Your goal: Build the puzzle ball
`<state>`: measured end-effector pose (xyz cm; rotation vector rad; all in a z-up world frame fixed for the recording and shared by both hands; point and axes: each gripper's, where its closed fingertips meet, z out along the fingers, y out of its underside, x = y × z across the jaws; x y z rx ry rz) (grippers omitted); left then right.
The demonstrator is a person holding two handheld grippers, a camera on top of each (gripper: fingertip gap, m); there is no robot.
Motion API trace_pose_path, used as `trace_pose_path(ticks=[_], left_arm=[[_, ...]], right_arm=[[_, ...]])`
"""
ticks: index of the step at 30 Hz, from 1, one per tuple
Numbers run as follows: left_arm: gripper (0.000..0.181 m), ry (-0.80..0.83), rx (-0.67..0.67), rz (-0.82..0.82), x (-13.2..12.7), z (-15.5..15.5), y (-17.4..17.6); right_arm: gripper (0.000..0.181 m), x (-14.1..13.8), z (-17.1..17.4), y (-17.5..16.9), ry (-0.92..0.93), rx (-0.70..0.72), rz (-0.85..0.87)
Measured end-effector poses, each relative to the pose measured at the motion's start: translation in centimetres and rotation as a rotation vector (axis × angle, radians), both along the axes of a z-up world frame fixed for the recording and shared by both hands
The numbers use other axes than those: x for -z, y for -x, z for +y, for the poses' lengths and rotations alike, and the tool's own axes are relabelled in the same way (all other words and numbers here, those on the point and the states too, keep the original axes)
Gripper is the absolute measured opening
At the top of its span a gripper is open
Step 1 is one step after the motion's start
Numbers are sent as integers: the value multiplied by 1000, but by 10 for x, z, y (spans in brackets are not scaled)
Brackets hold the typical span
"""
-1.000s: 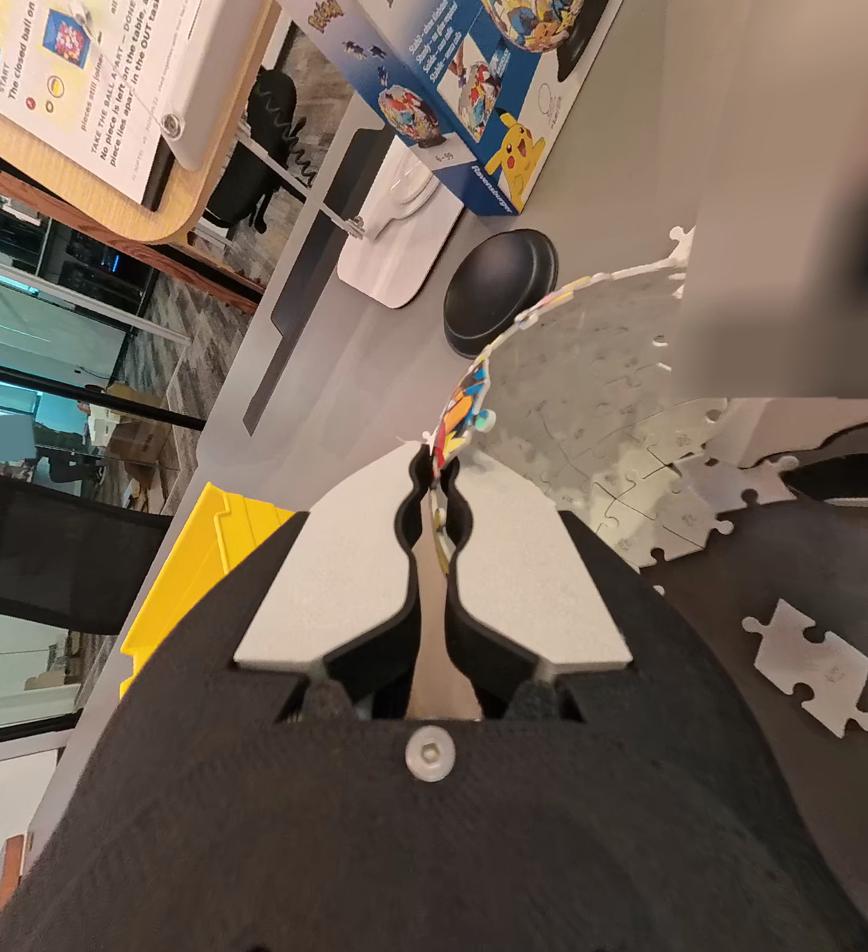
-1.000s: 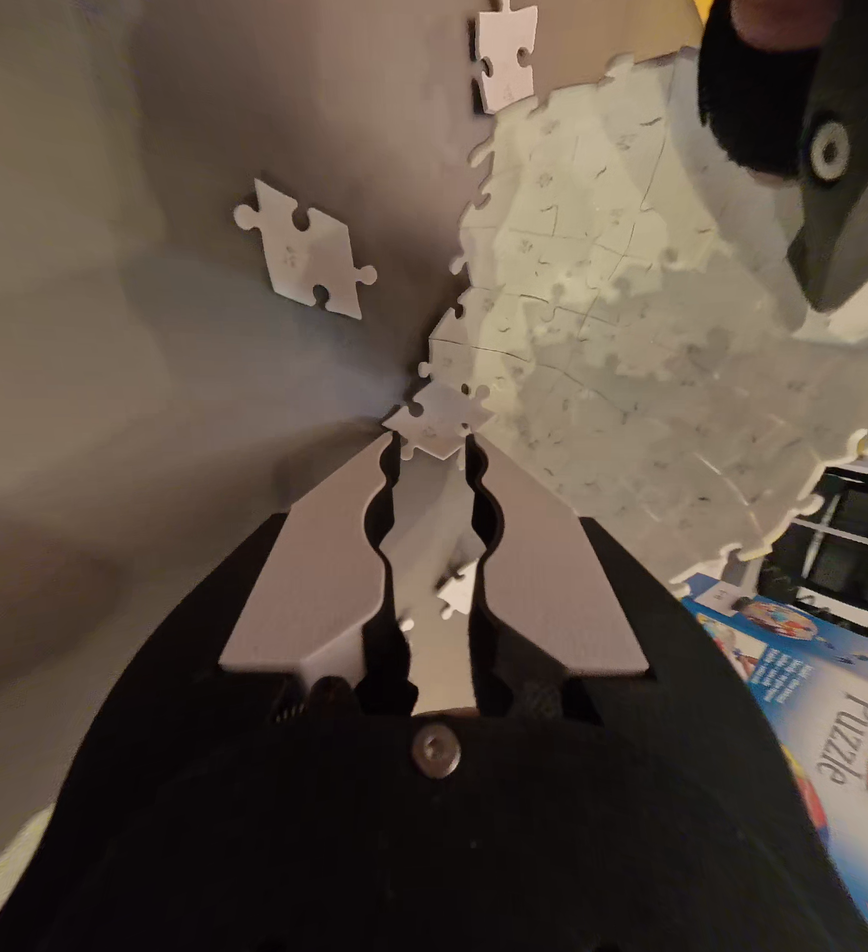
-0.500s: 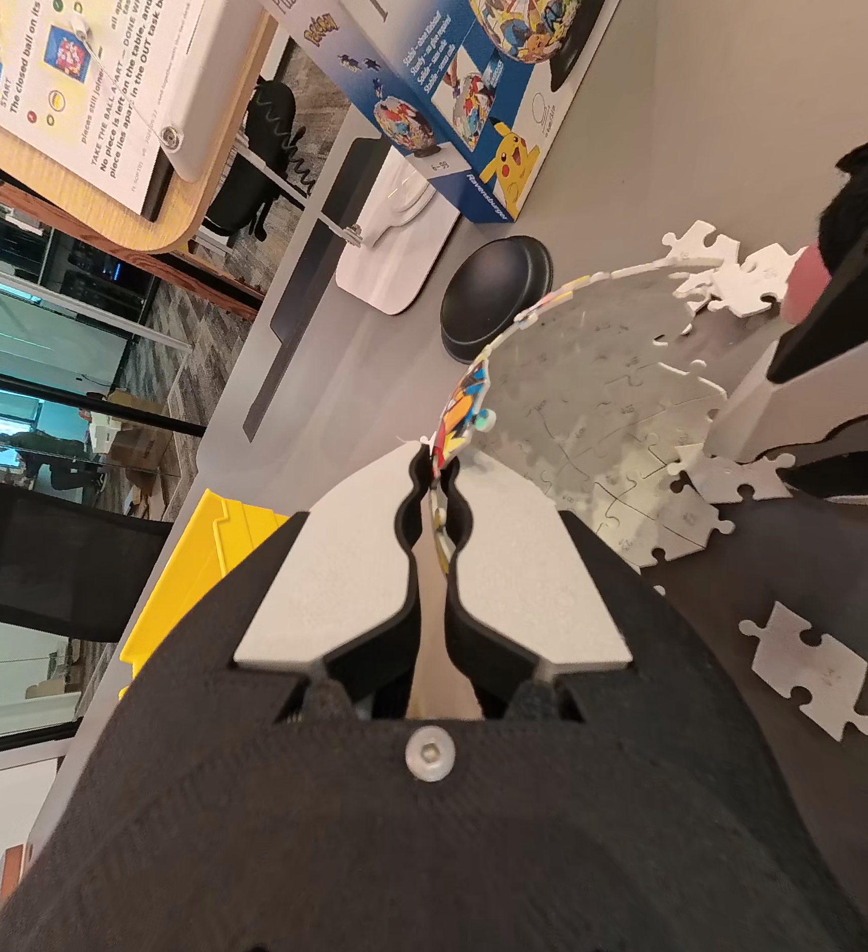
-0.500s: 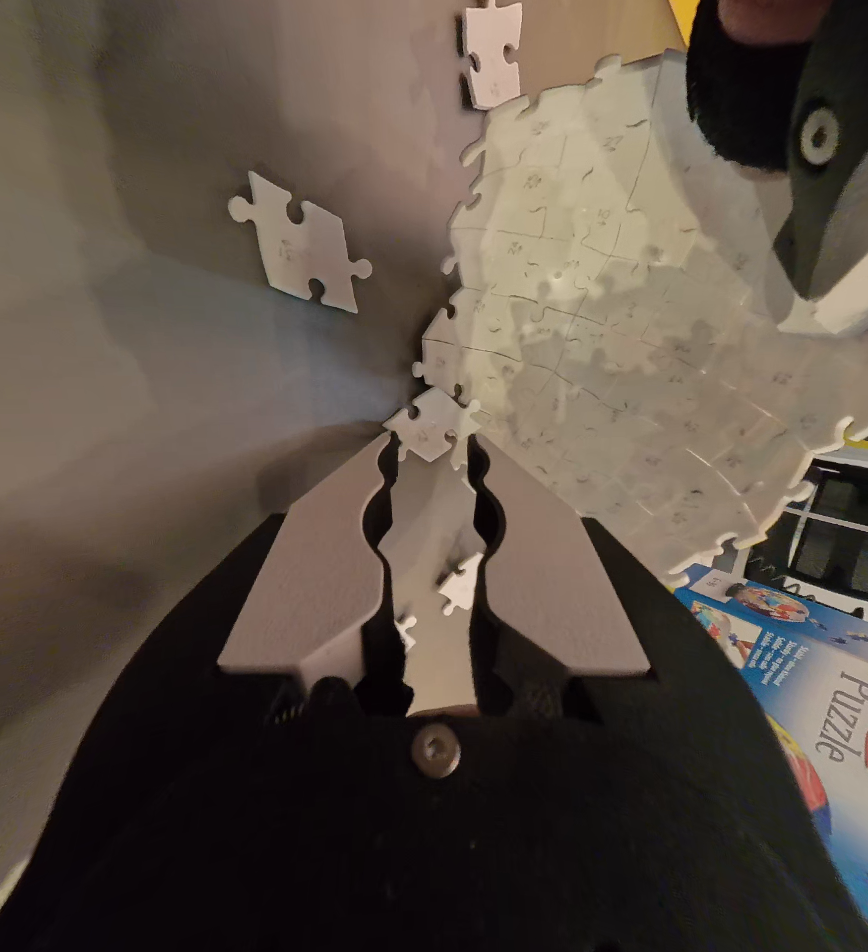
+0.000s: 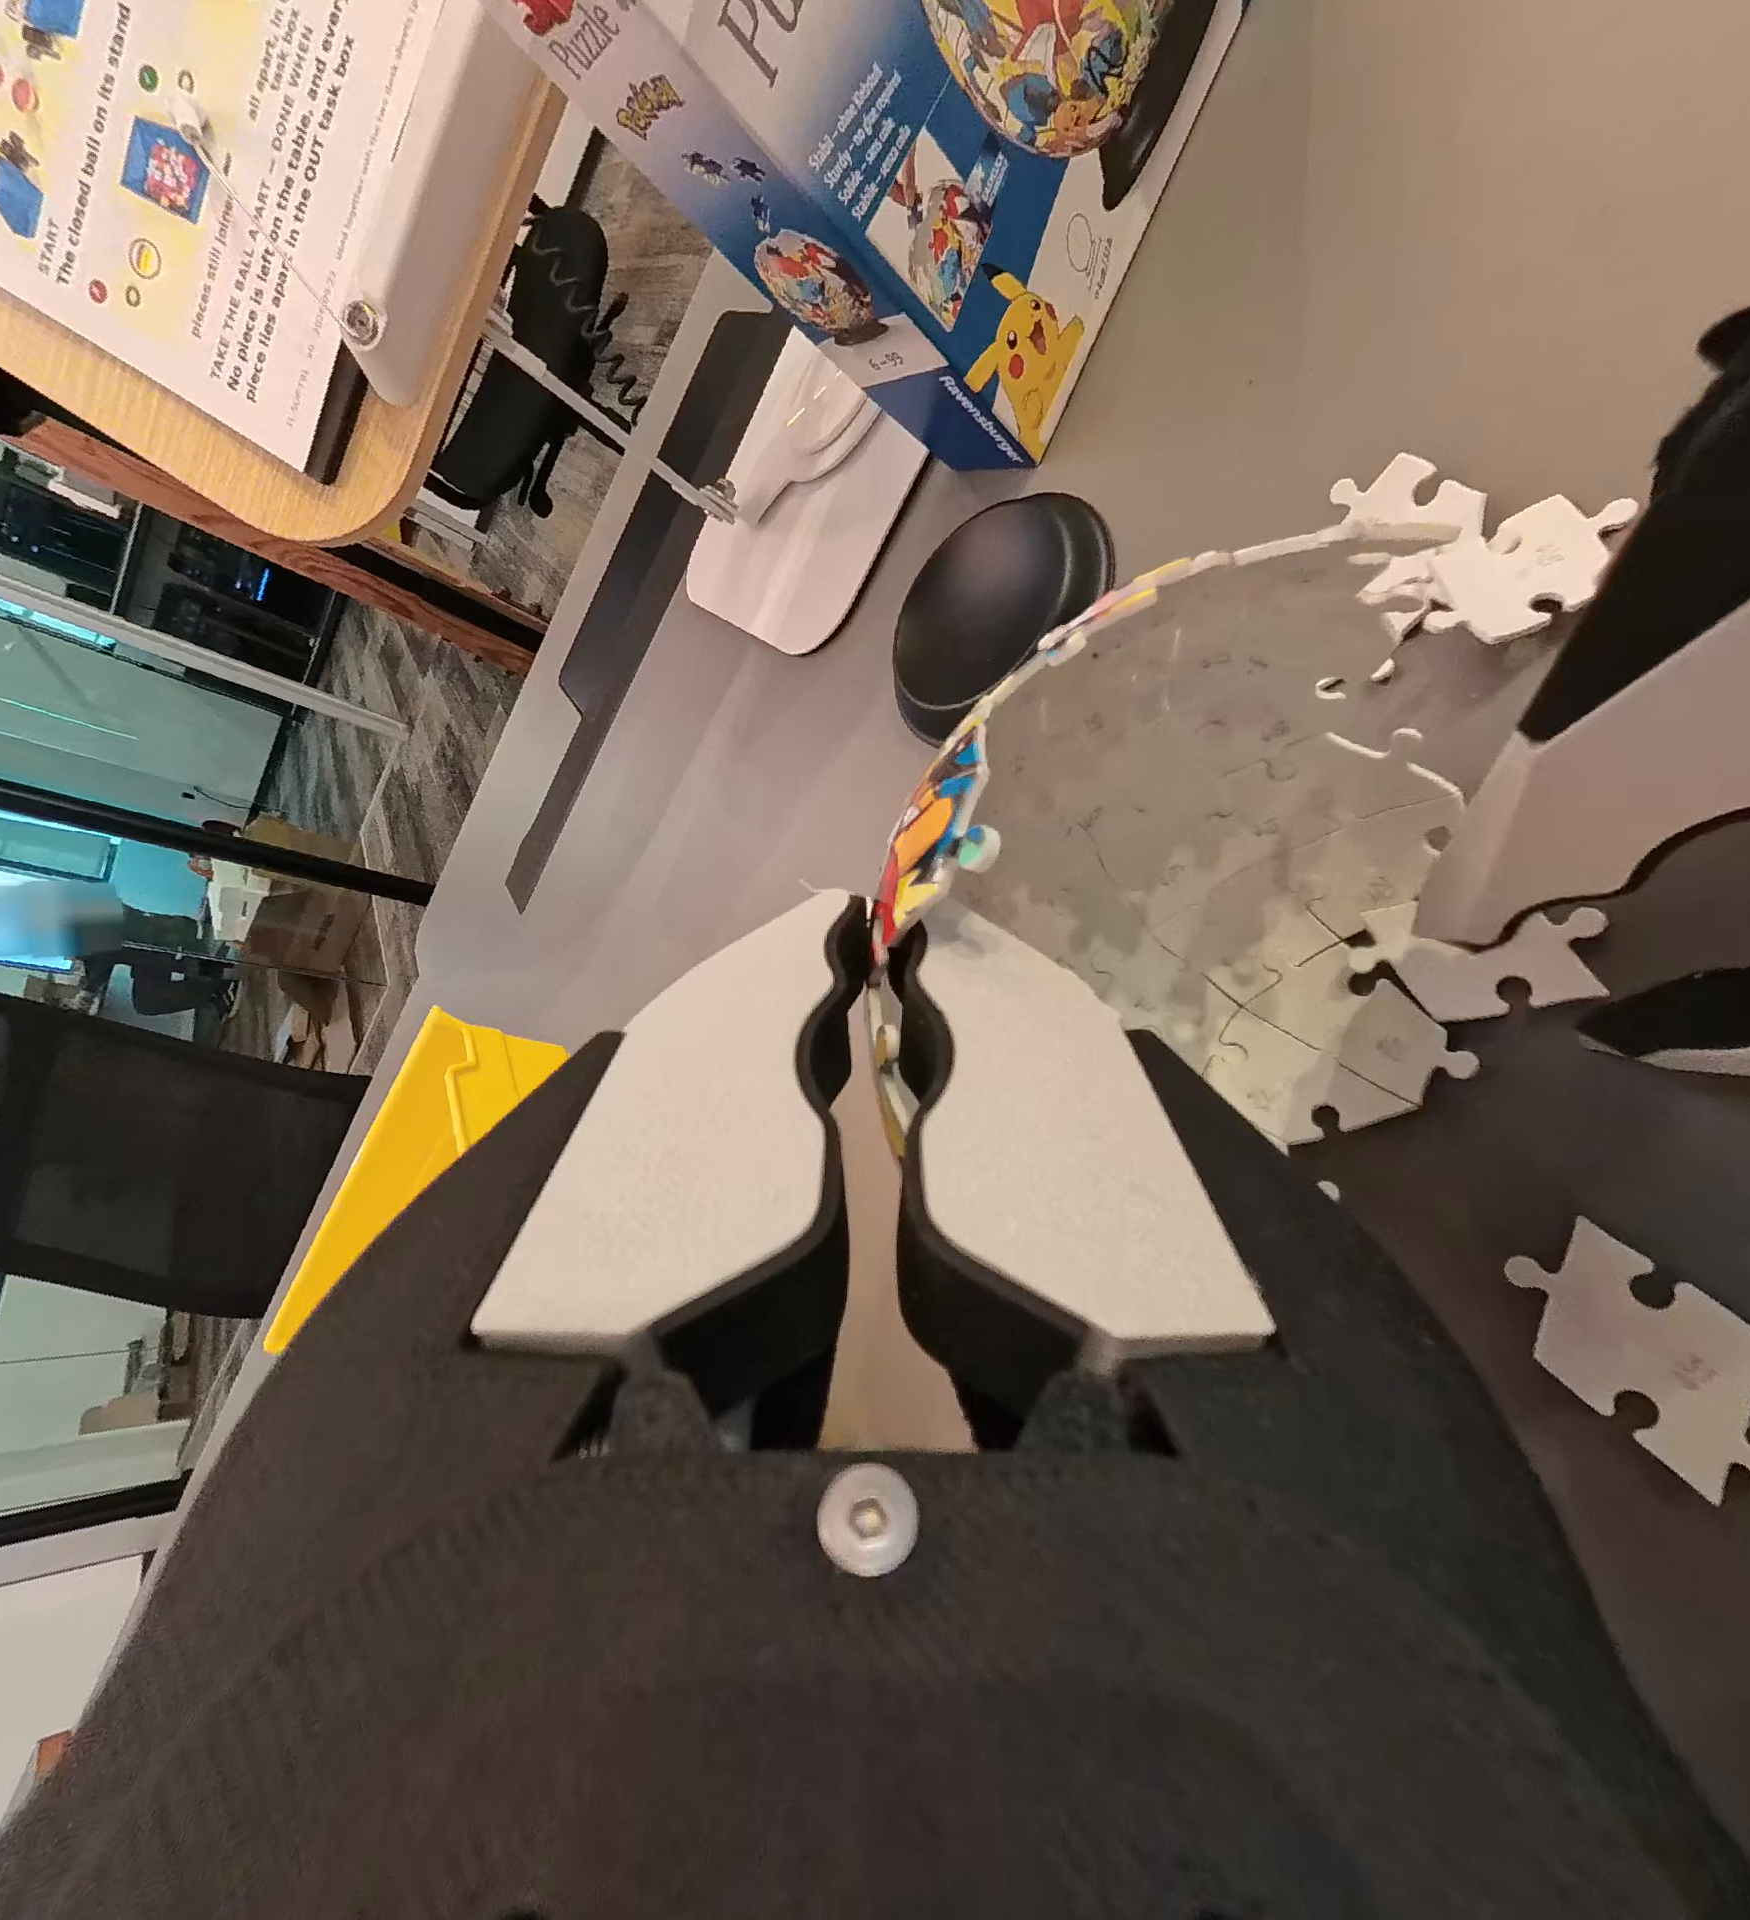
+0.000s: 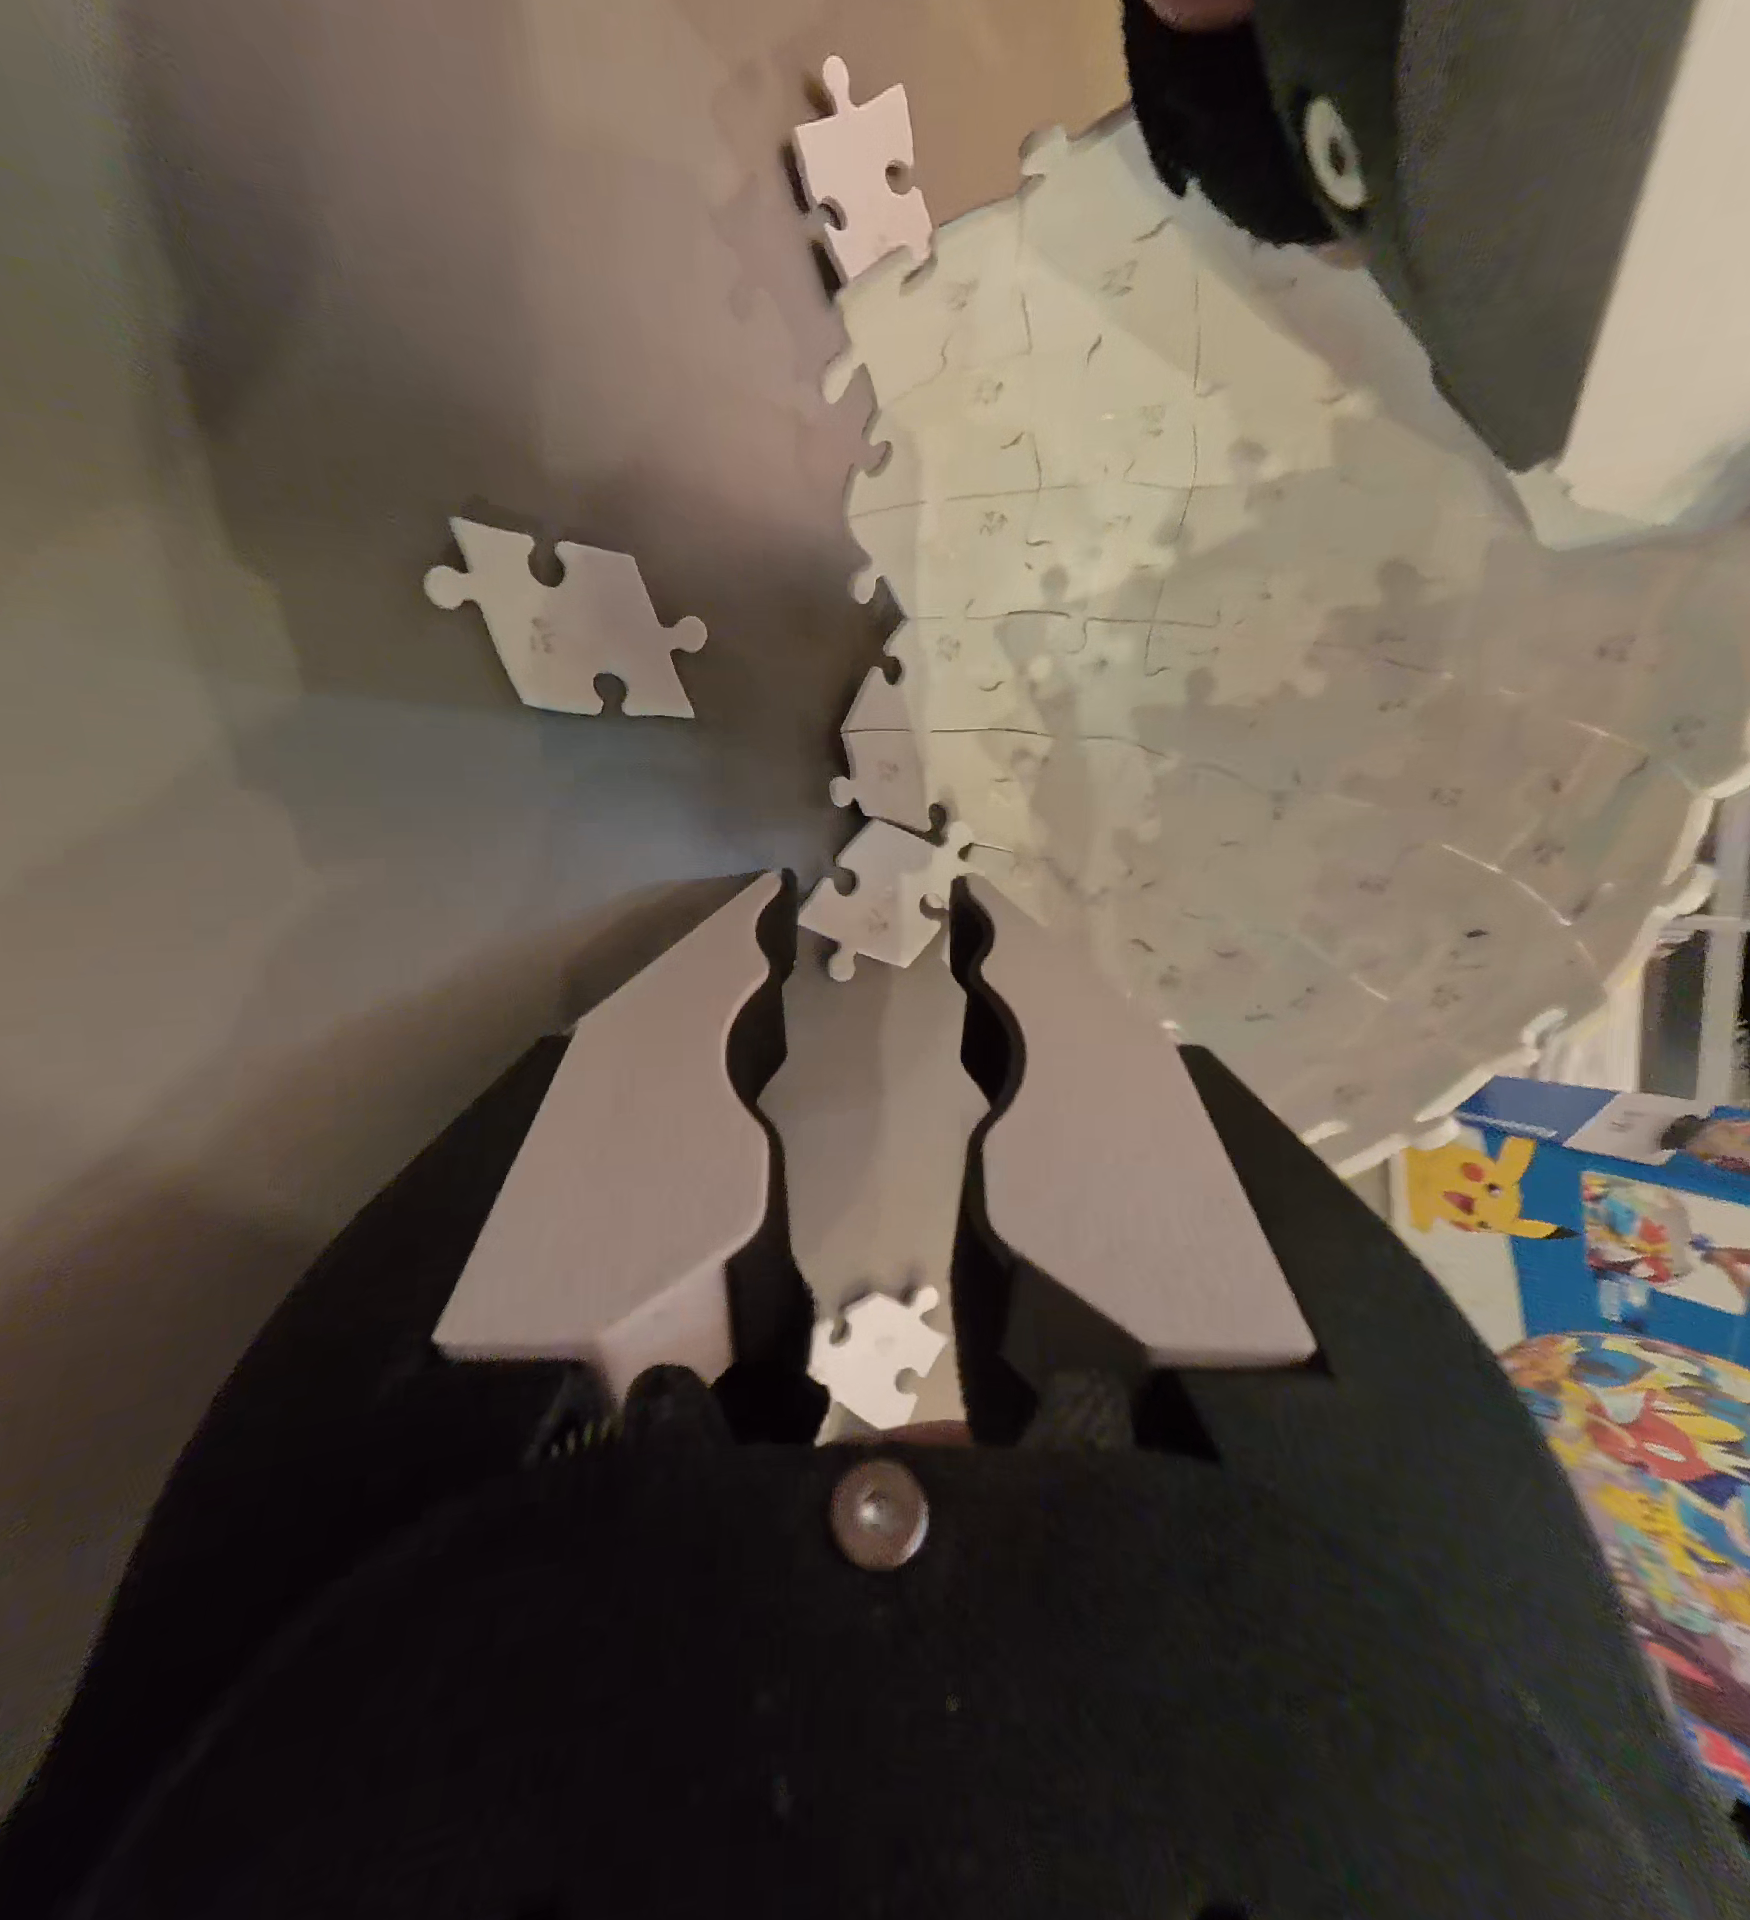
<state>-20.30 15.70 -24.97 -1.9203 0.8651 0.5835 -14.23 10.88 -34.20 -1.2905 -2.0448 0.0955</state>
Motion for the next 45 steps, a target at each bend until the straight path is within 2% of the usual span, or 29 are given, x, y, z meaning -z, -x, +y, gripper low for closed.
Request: trace_pose_path(ticks=[5,11,15,21,27,36,39,41,45], left_arm=[[3,-1,12,5,0,0,-3],[3,-6,29,10,0,0,-5],[4,-11,53,4,-1,-1,-8],[4,-22,69,11,-1,-1,-11],[4,-22,66,15,0,0,-10],[4,-27,70,23,-1,0,-12],[4,-29,72,24,-1,0,-13],[4,-30,73,23,0,0,-12],[4,-28,88,38,0,4,-13]], right_arm=[[19,3,-2,1,54,10,21],[18,3,-2,2,52,6,38],[15,3,-1,1,-11,-23,43],[3,6,-3,1,-88,-52,36],[23,-1,5,-3,-61,30,50],[19,2,4,-1,43,104,75],[22,1,4,-2,77,115,89],[37,-3,1,-4,80,89,99],[35,-2,-4,-8,93,70,102]])
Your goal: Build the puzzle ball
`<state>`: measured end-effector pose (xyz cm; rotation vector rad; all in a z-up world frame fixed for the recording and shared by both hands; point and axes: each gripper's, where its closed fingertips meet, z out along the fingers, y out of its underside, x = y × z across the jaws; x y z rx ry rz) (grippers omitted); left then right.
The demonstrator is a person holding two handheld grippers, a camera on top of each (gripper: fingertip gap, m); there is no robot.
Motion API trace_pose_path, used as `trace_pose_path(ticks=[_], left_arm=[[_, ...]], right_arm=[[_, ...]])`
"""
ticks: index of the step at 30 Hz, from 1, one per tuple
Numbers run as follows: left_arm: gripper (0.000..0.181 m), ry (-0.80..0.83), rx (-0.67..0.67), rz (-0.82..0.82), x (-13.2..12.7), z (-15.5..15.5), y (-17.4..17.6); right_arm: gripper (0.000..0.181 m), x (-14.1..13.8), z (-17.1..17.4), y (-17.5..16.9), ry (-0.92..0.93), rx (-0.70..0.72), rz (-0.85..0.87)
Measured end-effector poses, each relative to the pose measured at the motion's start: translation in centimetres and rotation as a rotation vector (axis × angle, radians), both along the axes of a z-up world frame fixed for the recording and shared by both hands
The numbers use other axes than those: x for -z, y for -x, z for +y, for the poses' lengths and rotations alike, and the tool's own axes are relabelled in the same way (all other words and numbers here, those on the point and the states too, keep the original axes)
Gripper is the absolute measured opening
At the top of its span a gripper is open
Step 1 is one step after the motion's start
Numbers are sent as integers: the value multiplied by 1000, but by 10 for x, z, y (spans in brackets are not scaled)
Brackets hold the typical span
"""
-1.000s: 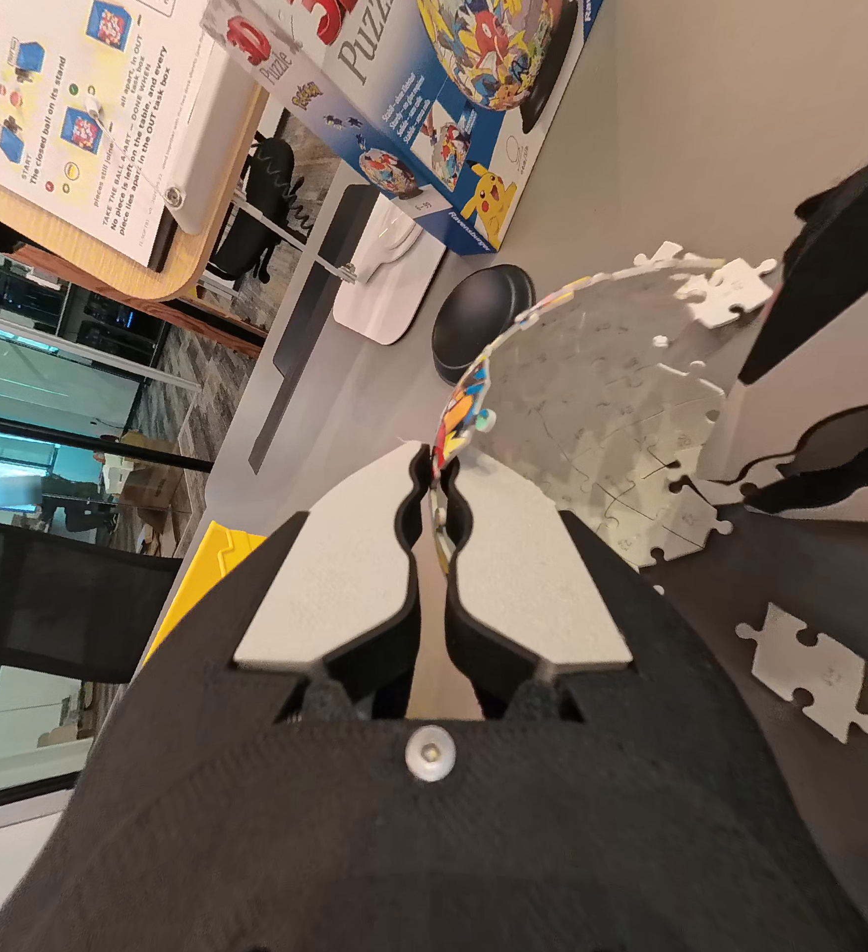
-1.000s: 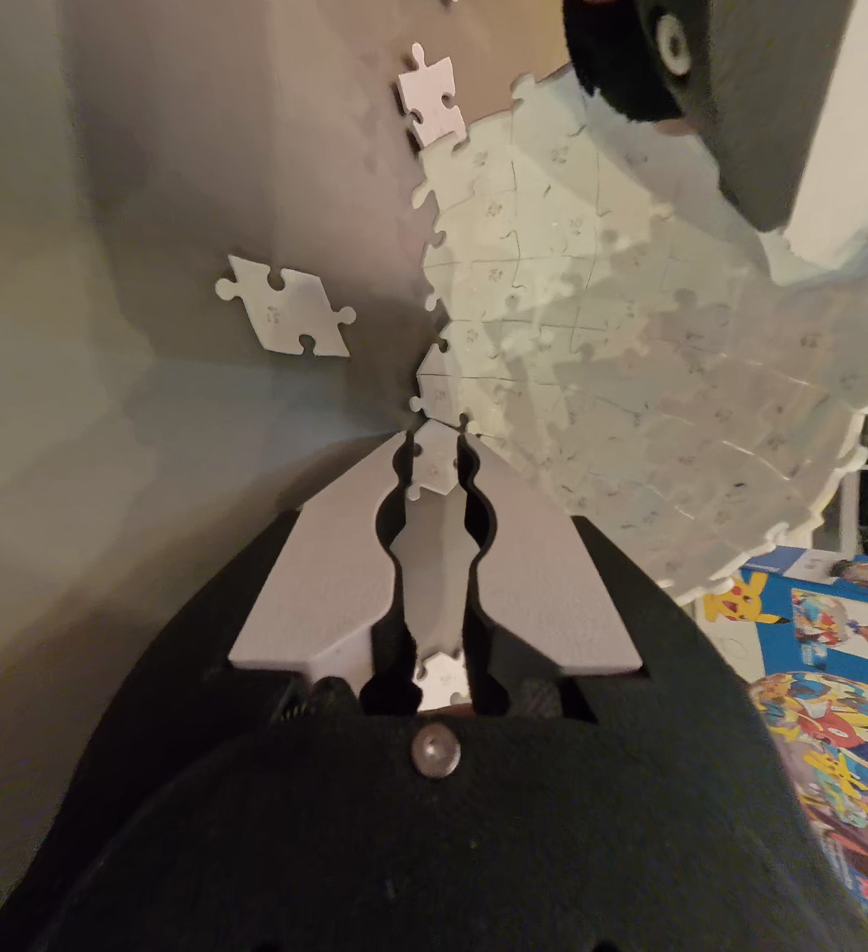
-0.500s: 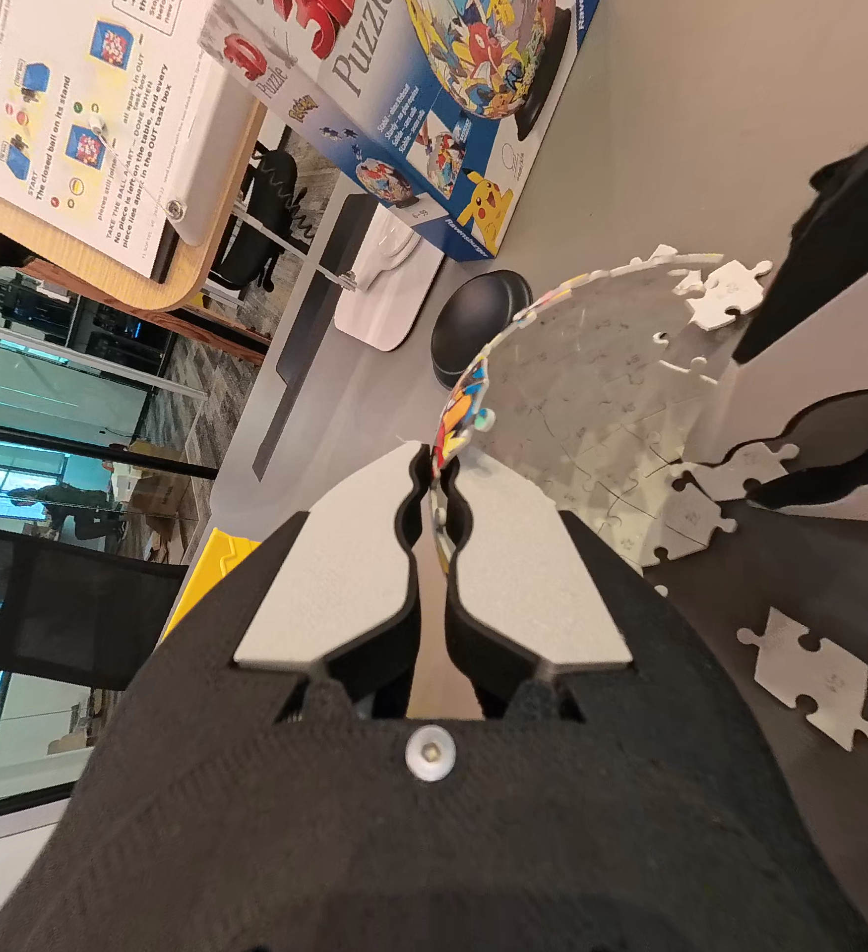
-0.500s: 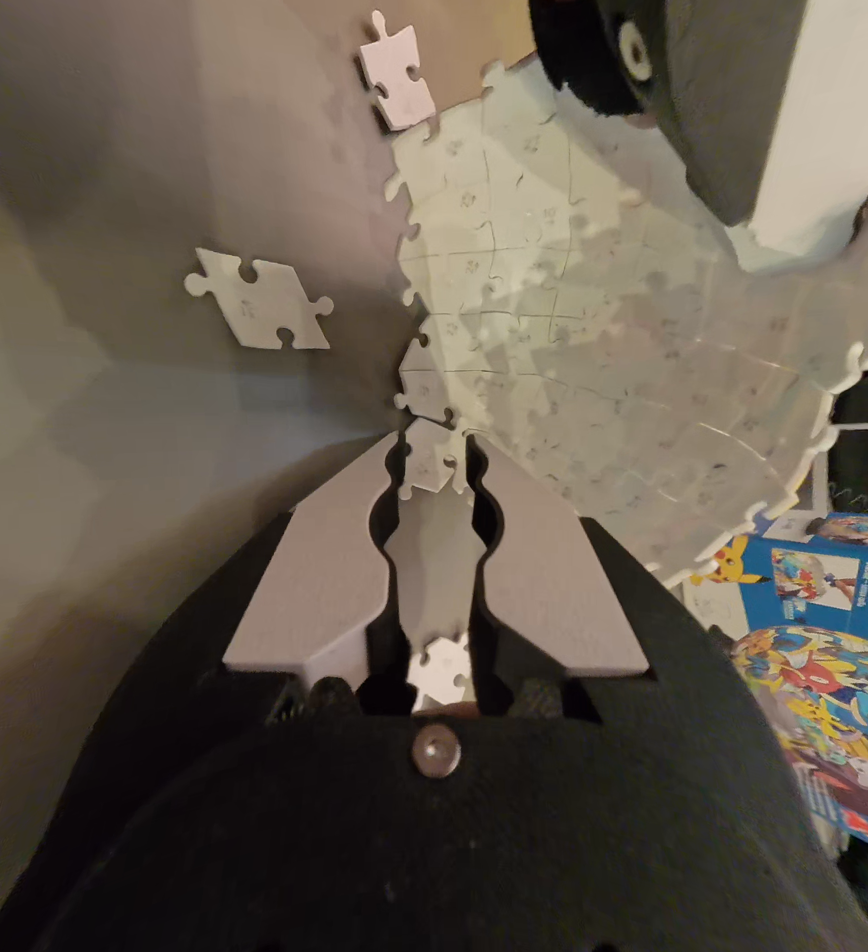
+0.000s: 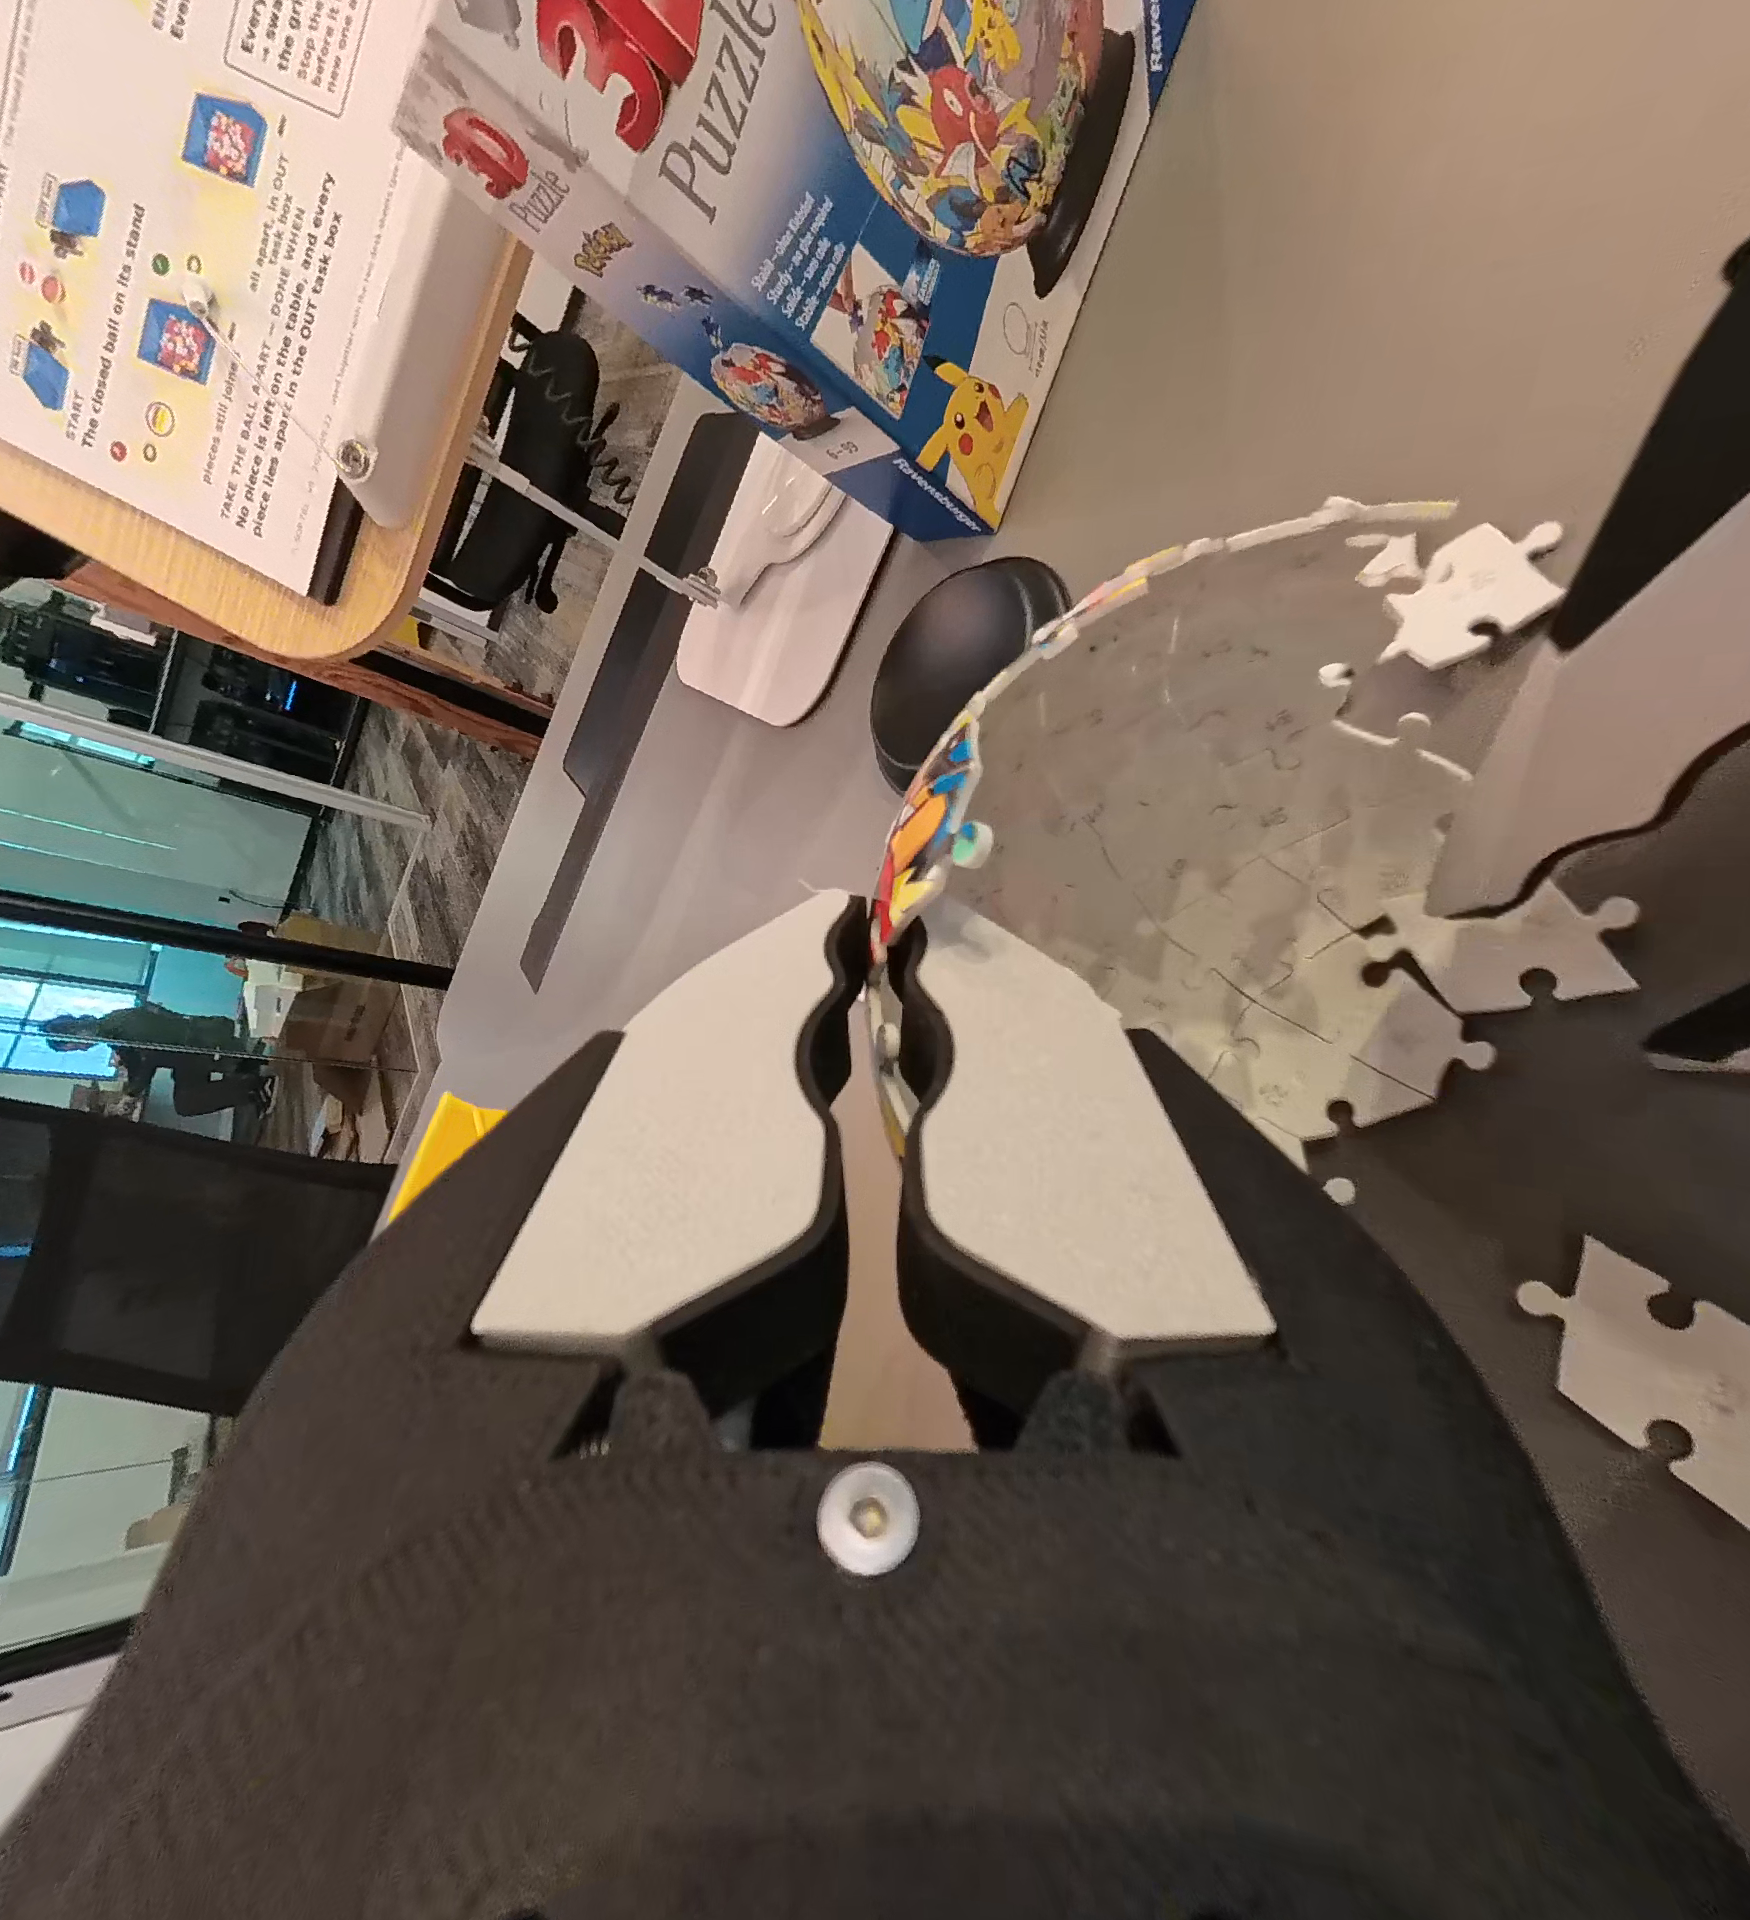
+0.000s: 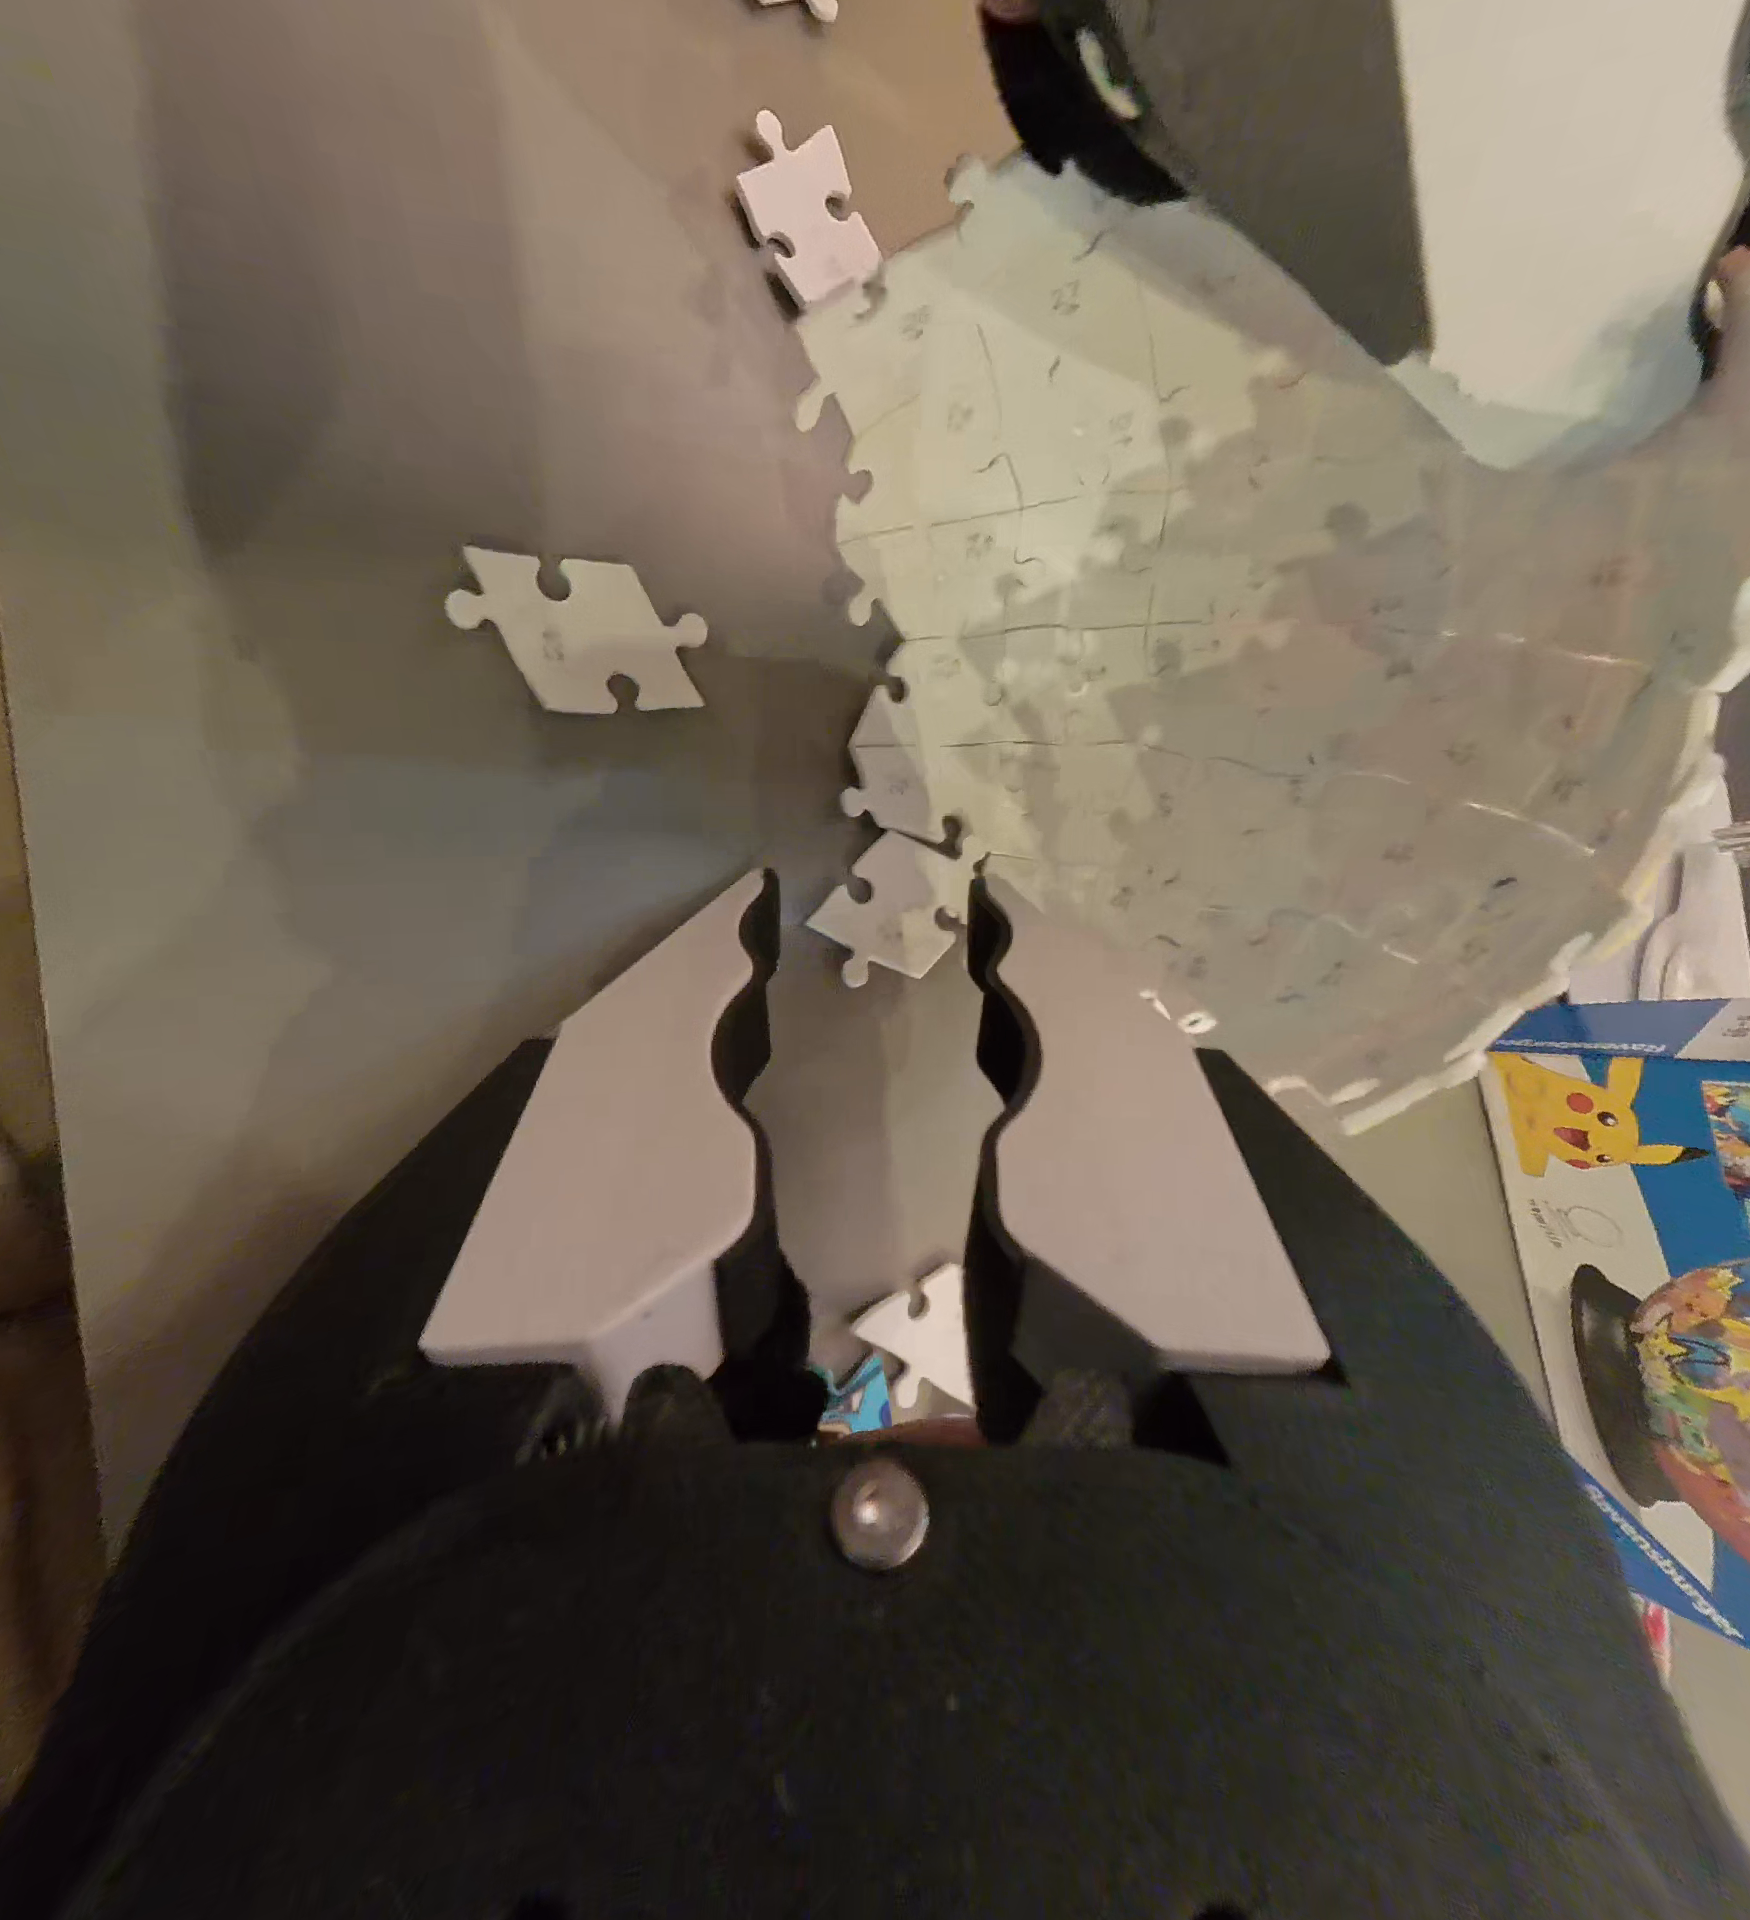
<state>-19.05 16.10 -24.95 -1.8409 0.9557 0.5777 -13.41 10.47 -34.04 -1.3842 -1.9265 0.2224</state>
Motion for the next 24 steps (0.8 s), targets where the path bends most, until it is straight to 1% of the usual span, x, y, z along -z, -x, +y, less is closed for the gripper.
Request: trace_pose_path(ticks=[5,10,18,24], left_arm=[[4,-2,11,0,0,1,-2],[3,-1,24,-2,0,1,-4],[3,-1,53,4,0,2,-9],[4,-2,56,6,-1,2,-10]], right_arm=[[36,1,1,-2,39,21,-2],[33,2,3,-2,72,26,15],[32,2,4,-2,58,11,24],[26,3,3,-1,78,14,25]])
